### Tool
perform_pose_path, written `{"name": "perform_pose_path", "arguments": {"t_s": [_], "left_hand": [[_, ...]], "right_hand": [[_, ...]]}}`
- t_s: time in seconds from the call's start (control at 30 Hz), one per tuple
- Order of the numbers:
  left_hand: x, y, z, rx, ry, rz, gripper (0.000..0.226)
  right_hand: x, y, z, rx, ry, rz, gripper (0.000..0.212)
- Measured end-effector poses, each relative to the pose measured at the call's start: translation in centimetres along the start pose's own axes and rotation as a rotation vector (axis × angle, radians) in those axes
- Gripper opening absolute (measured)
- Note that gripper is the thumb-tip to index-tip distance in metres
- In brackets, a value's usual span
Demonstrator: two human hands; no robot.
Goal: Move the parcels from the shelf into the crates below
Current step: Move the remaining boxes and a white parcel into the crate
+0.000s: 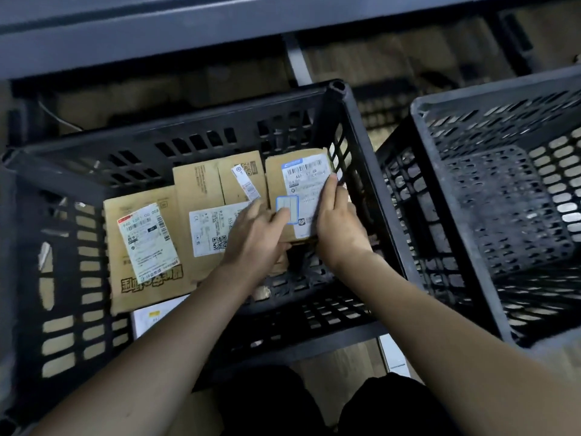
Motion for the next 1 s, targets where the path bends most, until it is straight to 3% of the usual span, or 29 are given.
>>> {"name": "perform_pose_path", "arguments": {"t_s": [0.2, 0.33, 0.4, 0.5, 0.57, 0.67, 0.83, 1.0], "left_hand": [[2.1, -0.5, 0.5, 0.189, -0.214, -0.156, 0.058], [2.6, -2.0, -0.7, 0.07, -0.418, -0.145, 0.038], [2.3, -2.9, -1.6, 0.044, -0.563, -0.061, 0.028], [3.2, -5.0, -2.1, 0.046, -0.791, 0.154, 0.042], [3.5, -5.9, -3.0, 0.062, -0.894, 0.285, 0.038], [3.8, -6.5, -4.8, 0.077, -0.838, 0.356, 0.034], [4.2, -6.2, -4.5, 0.068, -0.86, 0.273, 0.034], [5.9, -6.4, -4.2, 0.054, -0.852, 0.285, 0.037]], "right_hand": [[2.6, -0.7, -1.3, 0.066, -0.065, 0.063, 0.094], [3.1, -2.8, -1.5, 0.012, 0.009, 0.096, 0.084], [3.4, -4.0, -1.4, -0.024, 0.069, 0.137, 0.077], [4.5, -5.5, -1.9, -0.009, 0.139, 0.162, 0.069], [5.3, -6.0, -2.3, 0.005, 0.168, 0.151, 0.069], [5.6, -6.0, -2.3, 0.012, 0.173, 0.159, 0.069], [5.4, -5.6, -2.2, -0.108, 0.308, 0.083, 0.055], [6.2, -6.0, -2.7, -0.134, 0.264, 0.296, 0.055]]}}
Point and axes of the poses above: each hand's wrist, its own y-axis away from the middle knuckle, its own x-axis out of the palm, z = x × y, the point moved 2 cm from there along -y, towards the middle knuckle, and after that the axes turned 4 degrees about -x, right-handed, at the moved point
